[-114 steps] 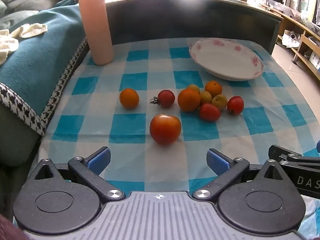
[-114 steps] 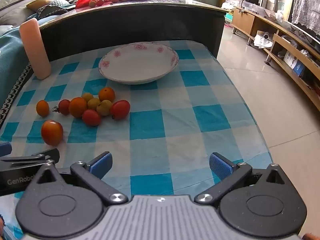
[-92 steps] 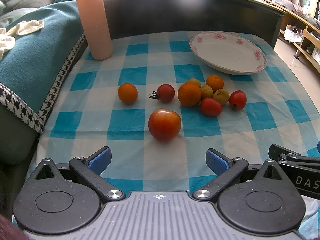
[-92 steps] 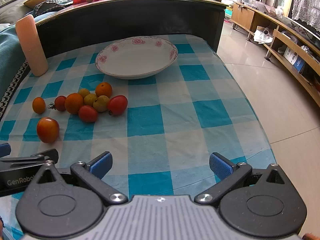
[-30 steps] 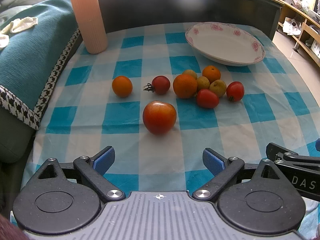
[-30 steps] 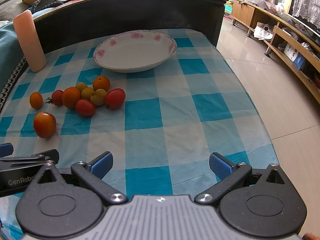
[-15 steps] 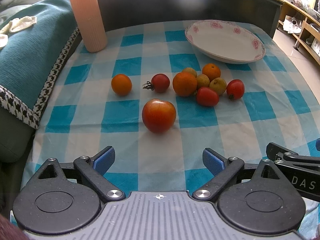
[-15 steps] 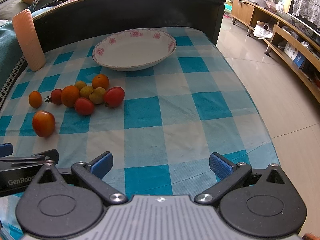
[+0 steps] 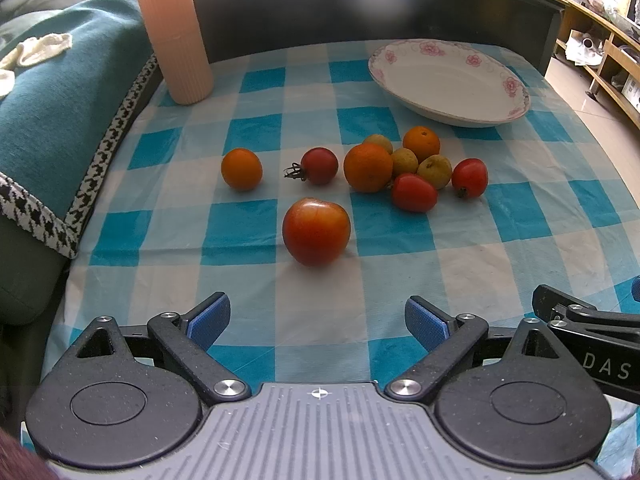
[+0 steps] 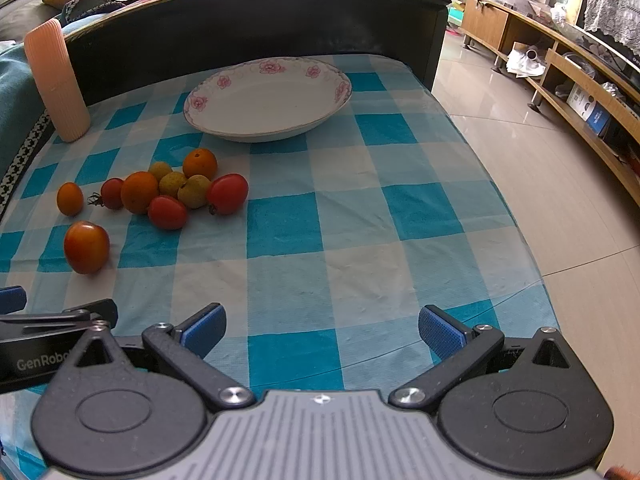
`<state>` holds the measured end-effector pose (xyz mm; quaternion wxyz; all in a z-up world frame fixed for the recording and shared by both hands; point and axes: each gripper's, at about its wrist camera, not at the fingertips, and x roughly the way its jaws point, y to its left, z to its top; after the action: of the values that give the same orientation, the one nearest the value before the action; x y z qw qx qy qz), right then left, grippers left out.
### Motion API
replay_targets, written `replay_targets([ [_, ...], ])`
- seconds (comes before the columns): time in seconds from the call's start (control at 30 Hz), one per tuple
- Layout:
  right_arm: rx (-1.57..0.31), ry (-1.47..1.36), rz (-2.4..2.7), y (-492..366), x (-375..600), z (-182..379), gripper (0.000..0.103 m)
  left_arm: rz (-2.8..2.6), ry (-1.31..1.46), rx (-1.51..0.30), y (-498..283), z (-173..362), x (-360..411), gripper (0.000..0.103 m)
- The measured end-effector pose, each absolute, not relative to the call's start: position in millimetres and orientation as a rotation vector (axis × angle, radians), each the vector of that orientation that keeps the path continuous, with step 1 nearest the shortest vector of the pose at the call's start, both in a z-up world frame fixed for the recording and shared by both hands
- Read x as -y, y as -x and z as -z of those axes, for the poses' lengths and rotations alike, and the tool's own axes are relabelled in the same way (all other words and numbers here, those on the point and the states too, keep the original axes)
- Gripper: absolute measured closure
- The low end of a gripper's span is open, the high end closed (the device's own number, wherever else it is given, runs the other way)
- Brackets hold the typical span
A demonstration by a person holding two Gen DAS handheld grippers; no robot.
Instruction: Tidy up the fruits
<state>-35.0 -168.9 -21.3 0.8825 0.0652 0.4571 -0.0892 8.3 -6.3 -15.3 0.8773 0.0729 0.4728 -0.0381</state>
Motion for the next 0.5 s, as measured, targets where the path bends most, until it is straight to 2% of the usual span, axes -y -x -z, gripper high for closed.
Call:
replay_targets([
  [0.5, -0.942, -0.124, 0.178, 25.9, 173.2, 13.1, 0.0, 0.1, -0.153, -0.972, -14.5, 8.1, 10.6, 0.007],
])
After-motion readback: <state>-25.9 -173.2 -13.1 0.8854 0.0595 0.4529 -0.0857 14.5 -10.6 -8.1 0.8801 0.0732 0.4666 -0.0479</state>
